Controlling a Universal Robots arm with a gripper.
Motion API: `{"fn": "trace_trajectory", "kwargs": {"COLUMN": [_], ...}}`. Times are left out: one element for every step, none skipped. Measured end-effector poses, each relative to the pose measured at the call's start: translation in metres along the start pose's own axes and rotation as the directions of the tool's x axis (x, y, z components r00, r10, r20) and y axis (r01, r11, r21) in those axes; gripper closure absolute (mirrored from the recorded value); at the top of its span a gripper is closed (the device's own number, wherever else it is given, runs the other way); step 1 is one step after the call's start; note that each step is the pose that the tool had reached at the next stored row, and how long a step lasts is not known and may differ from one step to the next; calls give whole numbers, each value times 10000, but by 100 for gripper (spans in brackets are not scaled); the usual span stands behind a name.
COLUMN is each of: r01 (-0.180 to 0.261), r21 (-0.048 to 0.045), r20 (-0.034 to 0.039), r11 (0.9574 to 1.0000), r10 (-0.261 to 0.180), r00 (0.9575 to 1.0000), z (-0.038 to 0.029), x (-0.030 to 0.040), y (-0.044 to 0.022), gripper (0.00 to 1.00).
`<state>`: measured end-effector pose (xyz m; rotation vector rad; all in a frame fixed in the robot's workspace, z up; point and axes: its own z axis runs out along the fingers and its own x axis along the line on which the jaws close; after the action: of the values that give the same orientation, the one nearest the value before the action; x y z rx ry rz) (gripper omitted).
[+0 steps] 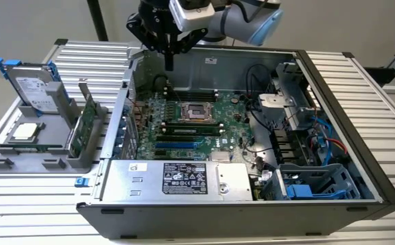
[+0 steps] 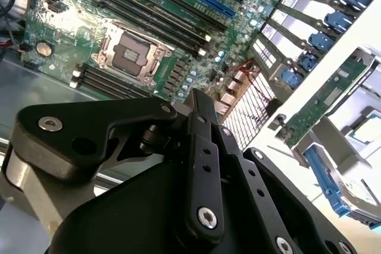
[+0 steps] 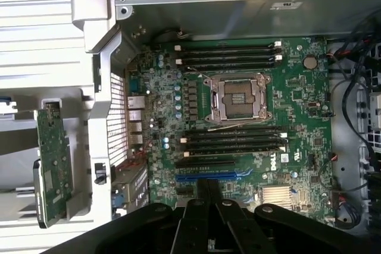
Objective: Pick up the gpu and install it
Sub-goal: 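Reach for the gpu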
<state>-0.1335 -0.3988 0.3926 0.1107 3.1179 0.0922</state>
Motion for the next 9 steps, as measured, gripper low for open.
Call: {"fn": "trace_trajectory", "kwargs": {"r01": [1, 1, 0, 0, 0, 1, 0, 0, 1], "r21": [0, 0, 0, 0, 0, 0, 1, 0, -1], "r20": [0, 0, 1, 1, 0, 0, 0, 1, 1], "r11": [10000, 10000, 10000, 10000, 10000, 10000, 10000, 10000, 10000], "r10": [-1, -1, 0, 0, 0, -1, 0, 0, -1], "r00": [10000, 10000, 10000, 10000, 10000, 10000, 10000, 10000, 10000], "z": [0, -1, 0, -1, -1, -1, -2, -1, -1], "x": [9, 19, 27, 36, 45, 52, 58, 66, 71], "y": [-1, -2, -2, -3, -3, -4, -4, -5, -5], "gripper": [100, 100, 100, 100, 100, 100, 100, 100, 100]}}
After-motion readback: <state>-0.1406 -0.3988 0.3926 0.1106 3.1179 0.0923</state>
